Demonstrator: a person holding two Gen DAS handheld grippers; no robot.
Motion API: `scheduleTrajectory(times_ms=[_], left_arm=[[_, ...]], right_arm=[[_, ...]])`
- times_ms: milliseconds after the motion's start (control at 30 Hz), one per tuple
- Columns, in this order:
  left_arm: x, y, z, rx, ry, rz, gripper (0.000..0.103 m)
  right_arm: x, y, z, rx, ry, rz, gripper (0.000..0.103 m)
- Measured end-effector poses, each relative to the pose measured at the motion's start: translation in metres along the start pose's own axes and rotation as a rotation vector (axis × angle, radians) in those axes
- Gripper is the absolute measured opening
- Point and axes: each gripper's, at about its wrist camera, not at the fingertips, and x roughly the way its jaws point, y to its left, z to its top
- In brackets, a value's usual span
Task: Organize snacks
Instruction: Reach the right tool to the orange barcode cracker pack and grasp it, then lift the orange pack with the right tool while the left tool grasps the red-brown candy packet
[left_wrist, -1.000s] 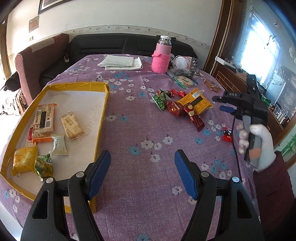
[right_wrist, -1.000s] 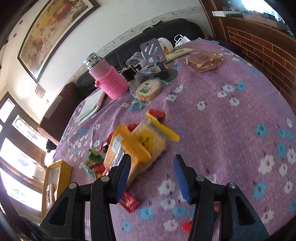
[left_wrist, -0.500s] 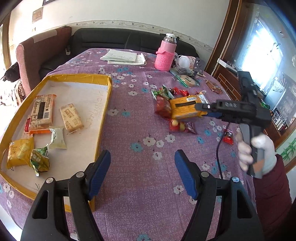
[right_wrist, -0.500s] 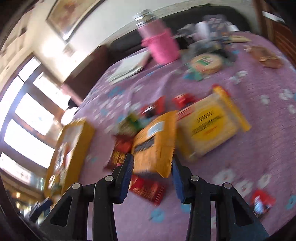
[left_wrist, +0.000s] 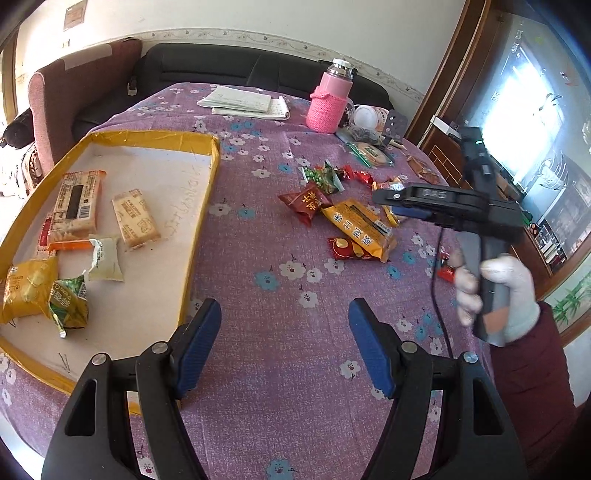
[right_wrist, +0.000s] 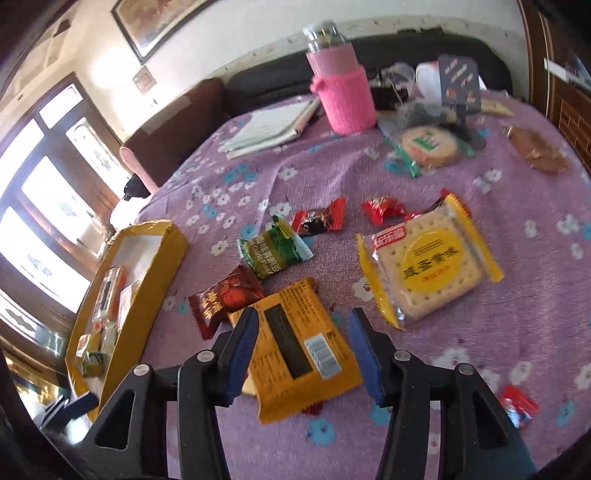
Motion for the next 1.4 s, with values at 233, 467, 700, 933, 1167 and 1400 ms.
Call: scheduleTrajectory(times_ms=[233,467,700,933,1167,1400], left_arm=[[-0.001,0.007,0.001,-0.016,-0.009,0.000,0.071],[0.004,0.008,0.002,-0.025,-0.002,-0.005,0.071],[0.003,0.011,0.003,-0.031,-0.006,0.004,0.071],[0.001,0.016,0.002,-0.042,-0.013,0.007,0.071],[0.001,0.023,0.005,-0.045,-0.011,0.011,0.071],[0.013,0.010,0.030,0.007,0.007,-0.021,0.071]], right_arm=[[0.034,0.004,-0.007,0.043,0.097,0.089,0.055],[0.035,0.049,-0.033,-0.123,0.134,0.045,0.073],[0.051,0.091,-0.041,-0.255,0.115,-0.150,0.077],[0.050,0.099,-0.055,-0.238,0.155,-0.146,0.072],[0.007,0.104,-0.088,-0.234,0.128,-0.023,0.071],[-0.040,0.071,-0.115,-0.217,0.029,-0.079,0.071]])
